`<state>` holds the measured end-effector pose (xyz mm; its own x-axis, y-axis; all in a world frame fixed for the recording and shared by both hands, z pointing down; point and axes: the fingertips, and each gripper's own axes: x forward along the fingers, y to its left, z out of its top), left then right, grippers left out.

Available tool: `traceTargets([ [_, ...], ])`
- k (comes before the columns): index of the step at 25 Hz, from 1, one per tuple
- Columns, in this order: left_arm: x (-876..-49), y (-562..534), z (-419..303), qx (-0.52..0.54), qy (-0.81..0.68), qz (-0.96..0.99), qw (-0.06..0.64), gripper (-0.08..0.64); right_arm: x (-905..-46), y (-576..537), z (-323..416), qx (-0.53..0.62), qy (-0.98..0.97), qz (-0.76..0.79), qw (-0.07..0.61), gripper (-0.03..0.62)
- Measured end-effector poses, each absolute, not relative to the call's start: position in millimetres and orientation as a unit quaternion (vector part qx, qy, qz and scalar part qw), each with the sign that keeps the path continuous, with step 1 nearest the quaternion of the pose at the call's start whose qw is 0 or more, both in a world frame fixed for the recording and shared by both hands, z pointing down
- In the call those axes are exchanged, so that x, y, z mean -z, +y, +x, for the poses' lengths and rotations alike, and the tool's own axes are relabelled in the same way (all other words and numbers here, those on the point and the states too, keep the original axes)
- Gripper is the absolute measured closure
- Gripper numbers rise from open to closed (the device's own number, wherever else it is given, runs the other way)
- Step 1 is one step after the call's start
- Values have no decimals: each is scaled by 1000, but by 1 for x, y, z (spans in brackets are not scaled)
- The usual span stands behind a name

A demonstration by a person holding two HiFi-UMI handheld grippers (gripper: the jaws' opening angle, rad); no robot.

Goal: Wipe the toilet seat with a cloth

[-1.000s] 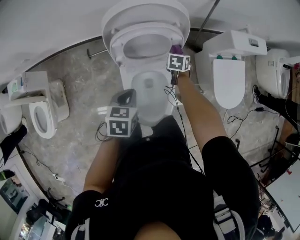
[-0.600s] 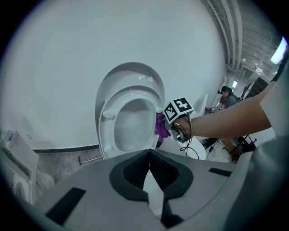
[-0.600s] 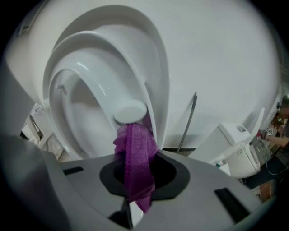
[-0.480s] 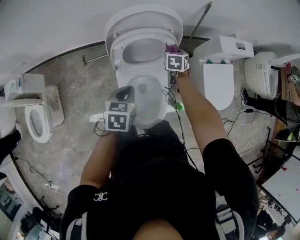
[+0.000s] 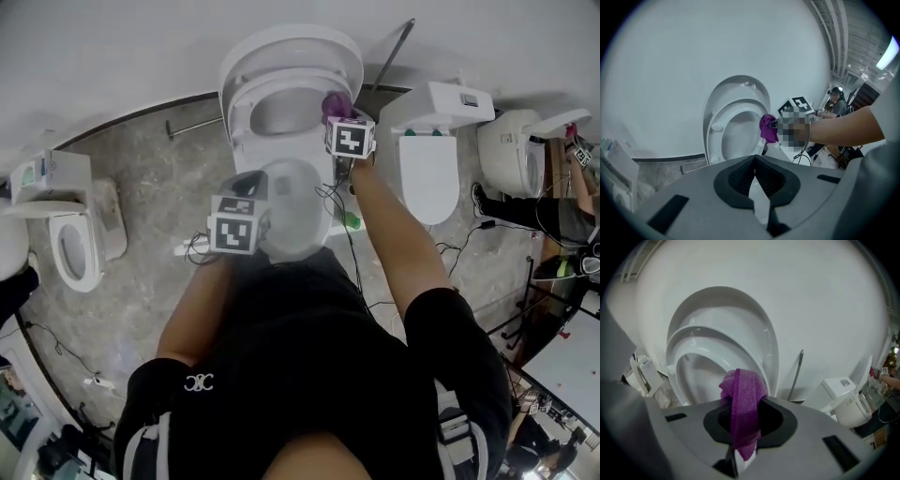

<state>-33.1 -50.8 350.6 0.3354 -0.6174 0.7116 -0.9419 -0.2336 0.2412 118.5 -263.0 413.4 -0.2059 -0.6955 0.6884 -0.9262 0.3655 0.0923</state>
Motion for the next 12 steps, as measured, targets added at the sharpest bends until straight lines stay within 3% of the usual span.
traceTargets([
  [12,-337,-50,-91,-240,-539,738,327,554,-394,-291,105,-197,-716,561,365,529],
])
